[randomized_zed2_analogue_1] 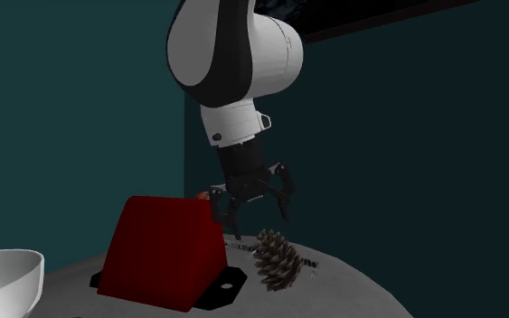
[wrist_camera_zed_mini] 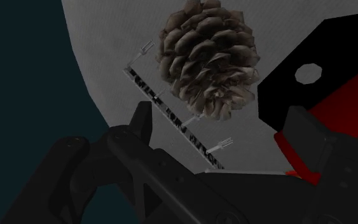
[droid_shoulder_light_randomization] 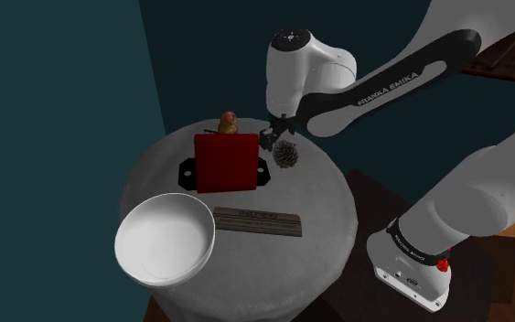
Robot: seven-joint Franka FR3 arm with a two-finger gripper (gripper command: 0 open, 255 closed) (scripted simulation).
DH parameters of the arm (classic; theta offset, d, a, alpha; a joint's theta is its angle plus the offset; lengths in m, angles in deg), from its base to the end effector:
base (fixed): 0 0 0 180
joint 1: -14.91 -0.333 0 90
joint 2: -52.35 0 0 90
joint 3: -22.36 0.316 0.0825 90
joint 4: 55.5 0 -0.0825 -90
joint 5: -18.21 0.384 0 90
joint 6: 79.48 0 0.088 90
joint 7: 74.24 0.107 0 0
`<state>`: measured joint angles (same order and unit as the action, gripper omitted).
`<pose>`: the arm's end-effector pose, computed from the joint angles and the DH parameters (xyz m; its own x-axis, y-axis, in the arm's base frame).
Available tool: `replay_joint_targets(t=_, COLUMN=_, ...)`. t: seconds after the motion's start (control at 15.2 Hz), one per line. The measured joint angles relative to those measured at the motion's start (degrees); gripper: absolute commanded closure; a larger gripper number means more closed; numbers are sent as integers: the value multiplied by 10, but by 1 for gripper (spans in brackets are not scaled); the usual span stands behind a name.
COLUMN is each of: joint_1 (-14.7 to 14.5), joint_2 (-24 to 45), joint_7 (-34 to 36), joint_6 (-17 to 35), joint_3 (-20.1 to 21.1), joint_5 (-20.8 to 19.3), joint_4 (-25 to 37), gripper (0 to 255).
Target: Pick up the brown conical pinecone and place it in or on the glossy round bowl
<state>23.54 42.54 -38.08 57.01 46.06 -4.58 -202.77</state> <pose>0.4213 0.1060 0.3175 0.9912 -0.0592 0.1181 -0.0935 -0.9460 0.3105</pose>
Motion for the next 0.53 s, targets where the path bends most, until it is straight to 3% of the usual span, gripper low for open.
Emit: replay_joint_targets(t=0.53, joint_1=21, joint_2=45, joint_7=31, joint_6=53, joint_3=-6, joint_5=-50, joint_4=-9, gripper=0)
